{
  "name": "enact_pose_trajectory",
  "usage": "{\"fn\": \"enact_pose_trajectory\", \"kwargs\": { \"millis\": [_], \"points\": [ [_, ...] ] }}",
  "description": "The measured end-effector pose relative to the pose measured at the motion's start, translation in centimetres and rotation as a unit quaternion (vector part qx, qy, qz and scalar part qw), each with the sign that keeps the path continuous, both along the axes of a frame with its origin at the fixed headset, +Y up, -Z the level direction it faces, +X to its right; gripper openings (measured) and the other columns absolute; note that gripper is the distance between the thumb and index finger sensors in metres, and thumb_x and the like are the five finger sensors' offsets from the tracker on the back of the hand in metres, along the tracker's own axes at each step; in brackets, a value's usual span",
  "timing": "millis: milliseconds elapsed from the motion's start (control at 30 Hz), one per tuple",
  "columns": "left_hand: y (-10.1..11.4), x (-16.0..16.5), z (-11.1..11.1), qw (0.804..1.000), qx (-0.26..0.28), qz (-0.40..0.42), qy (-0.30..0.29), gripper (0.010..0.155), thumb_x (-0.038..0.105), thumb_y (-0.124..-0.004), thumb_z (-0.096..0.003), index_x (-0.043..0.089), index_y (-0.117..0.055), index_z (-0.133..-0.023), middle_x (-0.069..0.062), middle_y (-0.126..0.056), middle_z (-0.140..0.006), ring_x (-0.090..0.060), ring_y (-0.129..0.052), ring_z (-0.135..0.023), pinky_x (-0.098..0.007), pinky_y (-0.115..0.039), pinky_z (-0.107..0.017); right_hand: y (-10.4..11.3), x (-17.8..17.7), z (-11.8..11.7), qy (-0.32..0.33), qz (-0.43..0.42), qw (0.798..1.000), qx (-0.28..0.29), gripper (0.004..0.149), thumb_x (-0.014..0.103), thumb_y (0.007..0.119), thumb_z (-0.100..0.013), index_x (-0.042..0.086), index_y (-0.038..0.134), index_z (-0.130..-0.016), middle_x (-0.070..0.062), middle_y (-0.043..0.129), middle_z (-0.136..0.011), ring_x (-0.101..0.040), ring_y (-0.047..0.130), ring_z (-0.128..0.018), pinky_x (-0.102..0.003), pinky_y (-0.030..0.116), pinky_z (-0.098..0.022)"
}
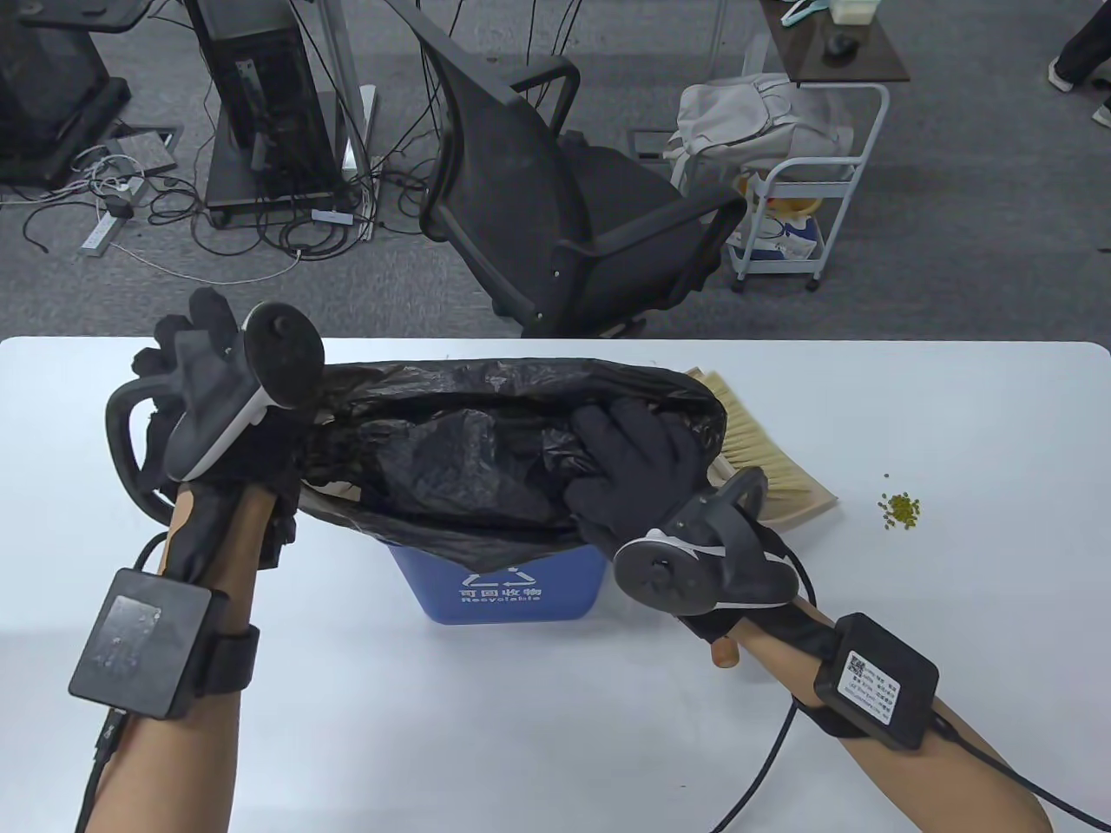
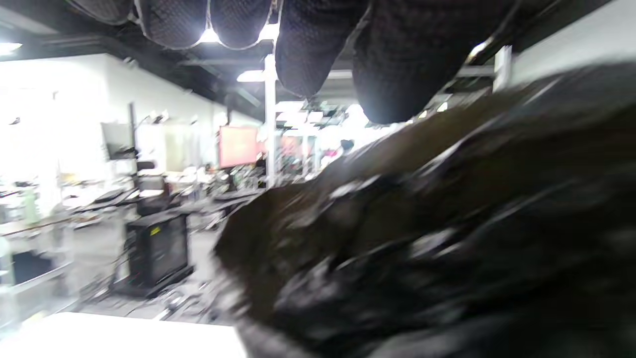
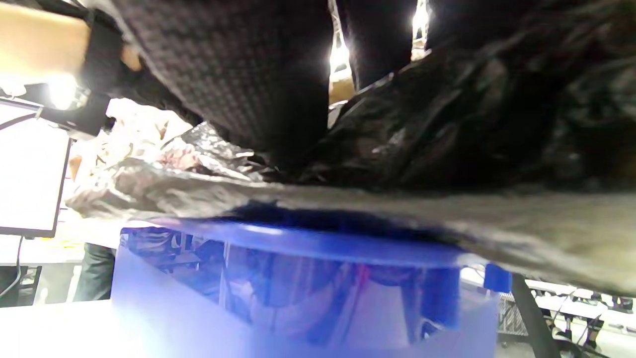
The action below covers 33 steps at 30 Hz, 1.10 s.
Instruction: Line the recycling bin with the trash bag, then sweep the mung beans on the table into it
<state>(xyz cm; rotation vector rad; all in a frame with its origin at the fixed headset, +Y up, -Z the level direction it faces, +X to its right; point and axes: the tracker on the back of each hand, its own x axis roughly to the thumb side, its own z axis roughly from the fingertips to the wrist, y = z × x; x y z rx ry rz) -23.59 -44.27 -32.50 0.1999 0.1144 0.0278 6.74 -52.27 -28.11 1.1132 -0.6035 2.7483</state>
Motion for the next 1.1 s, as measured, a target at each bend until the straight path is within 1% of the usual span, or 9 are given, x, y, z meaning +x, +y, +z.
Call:
{"fn": "enact_pose_trajectory", "kwargs": {
  "millis": [133,233,300,467,567,633,767,900,1100],
  "points": [
    [0.4,1.8,2.7,0.993,0.041,0.036,-0.108,0.068,0.038,-0.091,-0.0483,0.005,-0.077,-0.106,-0.032,-0.046,-0.122,-0.068,-0.048,-0.106,-0.081,-0.044,-0.073,0.3,0.3,-0.5,0.002,-0.02,1.0,-0.023,0.04,0.028,0.085,-0.047,0.003,0.094,-0.077,-0.035,0.07,-0.106,-0.064,0.065,-0.094,-0.075,0.055,-0.063],
    [-0.4,3.0,4.7,0.979,0.021,0.044,-0.199,0.065,0.042,-0.091,-0.0467,0.007,-0.083,-0.101,-0.03,-0.05,-0.122,-0.066,-0.049,-0.107,-0.081,-0.043,-0.073,0.4,0.7,-0.8,-0.004,-0.025,0.999,-0.031,0.04,0.028,0.084,-0.048,0.002,0.093,-0.077,-0.035,0.07,-0.106,-0.064,0.066,-0.094,-0.075,0.055,-0.063],
    [-1.7,3.6,5.8,0.97,-0.022,0.033,-0.242,0.07,0.047,-0.091,-0.0448,0.01,-0.082,-0.104,-0.028,-0.047,-0.124,-0.066,-0.045,-0.109,-0.083,-0.039,-0.073,0.4,1.1,-1.0,-0.006,-0.037,0.999,-0.036,0.04,0.027,0.083,-0.048,0.001,0.093,-0.077,-0.035,0.071,-0.105,-0.064,0.067,-0.093,-0.075,0.056,-0.063],
    [-5.9,4.1,6.2,0.963,-0.09,-0.04,-0.251,0.087,0.052,-0.097,-0.0374,0.011,-0.073,-0.111,-0.027,-0.039,-0.126,-0.067,-0.035,-0.11,-0.085,-0.033,-0.073,0.2,1.8,-1.4,0.001,-0.053,0.997,-0.053,0.041,0.03,0.084,-0.048,0.005,0.093,-0.079,-0.035,0.072,-0.105,-0.064,0.067,-0.093,-0.075,0.055,-0.062],
    [-7.8,4.6,5.9,0.961,-0.098,-0.081,-0.247,0.078,0.047,-0.099,-0.0372,0.013,-0.08,-0.105,-0.027,-0.043,-0.125,-0.067,-0.039,-0.109,-0.084,-0.037,-0.073,-0.2,1.7,-1.4,0.014,-0.025,0.996,-0.09,0.06,0.04,0.085,-0.047,0.005,0.084,-0.095,-0.037,0.062,-0.11,-0.067,0.06,-0.095,-0.077,0.051,-0.063],
    [-8.6,4.8,5.7,0.962,-0.077,-0.079,-0.249,0.059,0.039,-0.096,-0.0414,0.014,-0.089,-0.095,-0.025,-0.049,-0.123,-0.065,-0.045,-0.109,-0.082,-0.041,-0.073,-0.6,1.4,-1.4,0.026,0.004,0.993,-0.117,0.07,0.045,0.087,-0.045,0.005,0.079,-0.101,-0.039,0.053,-0.113,-0.07,0.052,-0.096,-0.078,0.048,-0.064],
    [-8.1,4.9,5.7,0.963,-0.044,-0.032,-0.265,0.042,0.03,-0.092,-0.0455,0.013,-0.097,-0.083,-0.023,-0.058,-0.12,-0.063,-0.053,-0.107,-0.08,-0.045,-0.073,-1.3,0.8,-1.1,0.029,0.028,0.994,-0.104,0.07,0.045,0.09,-0.042,0.009,0.08,-0.101,-0.037,0.051,-0.114,-0.07,0.051,-0.096,-0.078,0.047,-0.063],
    [-6.8,4.4,5.7,0.956,-0.033,0.05,-0.288,0.041,0.03,-0.092,-0.046,0.013,-0.097,-0.082,-0.023,-0.06,-0.12,-0.063,-0.054,-0.107,-0.08,-0.046,-0.073,-1.2,0.8,-0.8,0.024,-0.002,0.998,-0.057,0.039,0.032,0.087,-0.046,0.015,0.096,-0.08,-0.032,0.063,-0.11,-0.065,0.059,-0.096,-0.076,0.052,-0.063],
    [-5.6,3.0,6.0,0.925,-0.022,0.193,-0.326,0.041,0.03,-0.091,-0.0469,0.011,-0.097,-0.083,-0.025,-0.062,-0.119,-0.064,-0.054,-0.106,-0.081,-0.045,-0.071,0.4,2.3,-0.7,0.035,-0.042,0.996,-0.068,0.039,0.029,0.081,-0.049,0.009,0.091,-0.081,-0.034,0.062,-0.11,-0.066,0.059,-0.096,-0.076,0.051,-0.063]
  ]
}}
